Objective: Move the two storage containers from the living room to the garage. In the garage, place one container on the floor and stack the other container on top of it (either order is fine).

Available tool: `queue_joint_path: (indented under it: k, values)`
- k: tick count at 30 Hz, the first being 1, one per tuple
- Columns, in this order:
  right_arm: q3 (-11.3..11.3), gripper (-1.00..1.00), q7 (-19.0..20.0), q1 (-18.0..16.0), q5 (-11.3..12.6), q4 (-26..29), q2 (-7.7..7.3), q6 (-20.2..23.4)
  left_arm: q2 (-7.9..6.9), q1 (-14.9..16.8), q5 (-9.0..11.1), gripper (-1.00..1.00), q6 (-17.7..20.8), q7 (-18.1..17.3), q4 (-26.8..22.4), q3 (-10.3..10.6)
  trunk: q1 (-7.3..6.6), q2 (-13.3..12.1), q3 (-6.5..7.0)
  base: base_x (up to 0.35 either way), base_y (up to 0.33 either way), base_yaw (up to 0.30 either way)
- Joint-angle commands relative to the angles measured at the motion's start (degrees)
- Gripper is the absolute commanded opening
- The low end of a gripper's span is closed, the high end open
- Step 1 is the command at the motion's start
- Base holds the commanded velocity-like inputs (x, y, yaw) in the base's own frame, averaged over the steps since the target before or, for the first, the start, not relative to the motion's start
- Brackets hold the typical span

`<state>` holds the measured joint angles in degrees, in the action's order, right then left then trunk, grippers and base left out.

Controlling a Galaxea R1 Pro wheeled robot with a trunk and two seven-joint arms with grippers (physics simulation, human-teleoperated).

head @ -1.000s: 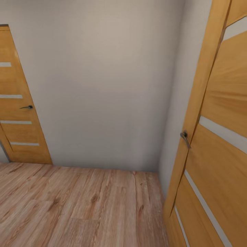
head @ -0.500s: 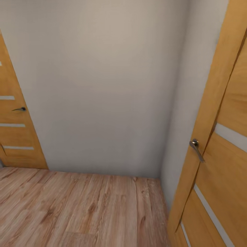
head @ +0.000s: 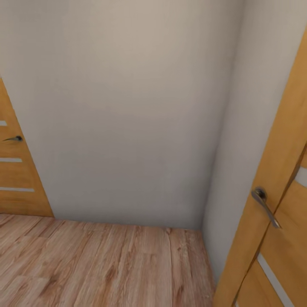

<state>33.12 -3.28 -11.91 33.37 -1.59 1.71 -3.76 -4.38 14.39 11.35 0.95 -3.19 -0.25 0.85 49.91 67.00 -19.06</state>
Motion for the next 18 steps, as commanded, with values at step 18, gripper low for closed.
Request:
queue_joint_path:
  k: [18]
  values:
    - [0.5, 1.00, -0.1, 0.0, 0.2, -0.2, 0.05, -0.3, -0.02, 0.0, 0.5, 1.00, 0.1, -0.2, 0.0, 0.1, 0.03, 0.0, -0.07, 0.322, 0.000, 0.106]
